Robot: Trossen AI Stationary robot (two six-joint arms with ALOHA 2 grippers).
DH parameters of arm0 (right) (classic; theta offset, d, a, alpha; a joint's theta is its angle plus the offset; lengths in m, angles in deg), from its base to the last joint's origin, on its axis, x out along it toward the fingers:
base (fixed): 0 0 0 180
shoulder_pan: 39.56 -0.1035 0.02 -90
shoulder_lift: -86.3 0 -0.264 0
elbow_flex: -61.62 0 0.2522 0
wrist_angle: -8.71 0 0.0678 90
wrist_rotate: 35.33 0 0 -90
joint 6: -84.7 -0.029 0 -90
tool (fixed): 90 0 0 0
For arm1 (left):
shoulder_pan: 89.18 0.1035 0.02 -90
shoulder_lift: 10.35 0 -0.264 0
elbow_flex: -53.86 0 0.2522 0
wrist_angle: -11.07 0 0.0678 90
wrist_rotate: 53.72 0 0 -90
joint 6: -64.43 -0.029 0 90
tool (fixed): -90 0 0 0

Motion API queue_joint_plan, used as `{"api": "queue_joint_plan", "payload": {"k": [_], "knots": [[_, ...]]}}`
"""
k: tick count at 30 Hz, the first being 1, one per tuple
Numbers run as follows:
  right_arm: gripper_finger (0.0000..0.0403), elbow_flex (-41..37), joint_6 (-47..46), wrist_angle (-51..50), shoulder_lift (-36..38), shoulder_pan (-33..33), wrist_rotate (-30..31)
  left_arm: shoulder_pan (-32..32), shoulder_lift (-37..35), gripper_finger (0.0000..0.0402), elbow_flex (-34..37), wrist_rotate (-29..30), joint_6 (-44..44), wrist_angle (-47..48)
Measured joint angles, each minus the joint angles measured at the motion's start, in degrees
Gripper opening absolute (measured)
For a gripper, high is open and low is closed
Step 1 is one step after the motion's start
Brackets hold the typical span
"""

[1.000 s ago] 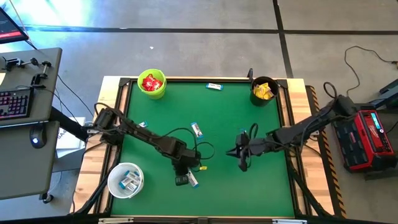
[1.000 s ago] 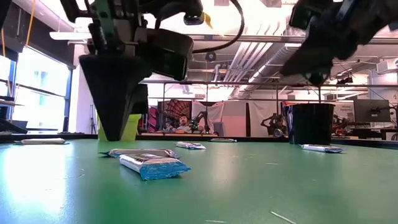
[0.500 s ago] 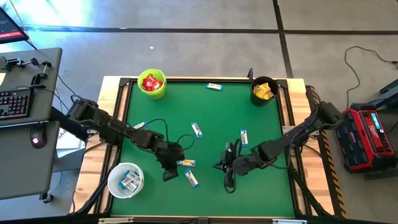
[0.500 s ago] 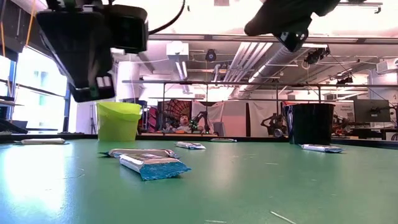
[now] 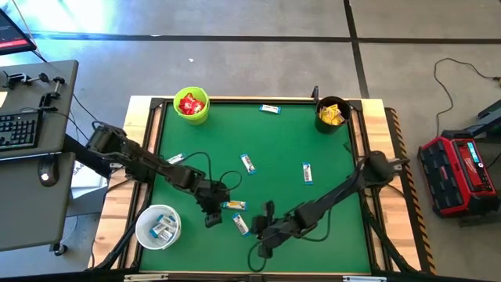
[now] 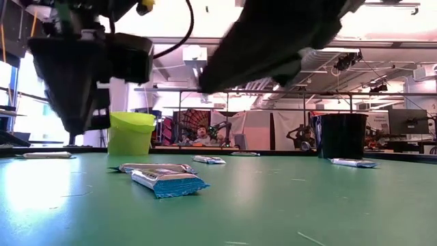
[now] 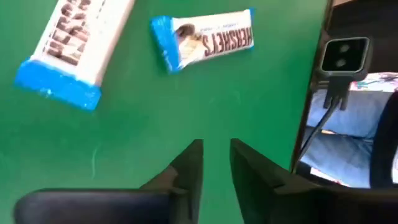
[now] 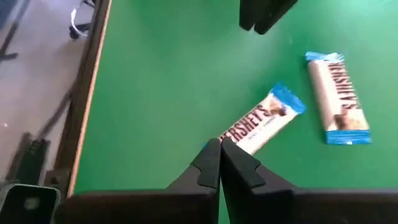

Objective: Sort candy by brand, put in halloween buckets
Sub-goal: Put the white chocolate into the white bucket

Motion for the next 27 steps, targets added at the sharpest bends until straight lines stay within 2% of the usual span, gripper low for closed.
{"api": "queue_joint_plan", "payload": {"k": [6, 11, 18, 27], "knots": [[0.0000, 3.1, -0.4, -0.4, -5.1, -0.7, -0.8, 0.4, 5.3, 0.0115, -0.1, -1.0, 3.3, -8.2], [0.0000, 3.7, -0.6, -0.6, -6.6, -1.0, -1.9, 0.8, 8.7, 0.0134, -0.2, -1.3, 5.1, -9.5], [0.0000, 3.6, -0.5, -1.8, -7.3, -0.8, -3.0, 2.7, 10.4, 0.0145, -0.2, -0.8, 5.3, -15.6], [0.0000, 3.6, -0.7, -0.1, -8.6, -0.1, -3.9, 7.1, 10.9, 0.0145, -0.2, -1.4, 4.9, -13.9]]}}
